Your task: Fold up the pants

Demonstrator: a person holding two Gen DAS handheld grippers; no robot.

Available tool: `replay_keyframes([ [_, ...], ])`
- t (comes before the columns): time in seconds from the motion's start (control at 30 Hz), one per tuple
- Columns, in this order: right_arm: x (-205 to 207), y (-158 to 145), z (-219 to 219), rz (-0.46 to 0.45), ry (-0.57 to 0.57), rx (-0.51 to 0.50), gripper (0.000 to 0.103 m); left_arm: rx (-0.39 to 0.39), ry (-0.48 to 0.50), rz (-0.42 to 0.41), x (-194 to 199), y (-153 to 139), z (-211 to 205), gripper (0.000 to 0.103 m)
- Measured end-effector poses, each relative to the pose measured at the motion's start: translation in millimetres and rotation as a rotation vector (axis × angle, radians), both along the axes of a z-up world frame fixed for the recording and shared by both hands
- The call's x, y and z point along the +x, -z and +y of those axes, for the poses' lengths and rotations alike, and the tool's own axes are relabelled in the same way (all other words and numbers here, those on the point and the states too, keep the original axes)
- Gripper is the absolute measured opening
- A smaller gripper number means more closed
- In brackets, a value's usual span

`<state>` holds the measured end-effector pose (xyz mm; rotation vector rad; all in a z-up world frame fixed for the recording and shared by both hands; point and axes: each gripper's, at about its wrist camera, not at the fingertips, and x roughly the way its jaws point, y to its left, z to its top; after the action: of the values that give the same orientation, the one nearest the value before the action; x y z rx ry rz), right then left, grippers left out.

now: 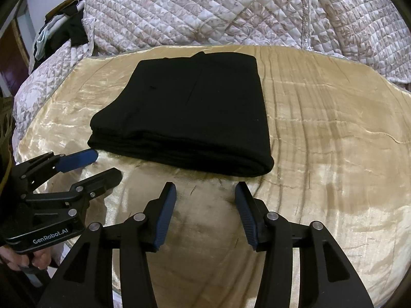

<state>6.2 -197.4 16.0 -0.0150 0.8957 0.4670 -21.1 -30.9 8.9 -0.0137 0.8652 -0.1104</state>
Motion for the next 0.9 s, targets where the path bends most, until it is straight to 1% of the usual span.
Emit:
replay_keyframes([
  [0.9, 0.3, 0.1, -0.1, 0.0, 0.001, -0.001, 0.049, 0.001, -0.003, 0.001, -0.4, -0.4, -2.0, 0.063],
])
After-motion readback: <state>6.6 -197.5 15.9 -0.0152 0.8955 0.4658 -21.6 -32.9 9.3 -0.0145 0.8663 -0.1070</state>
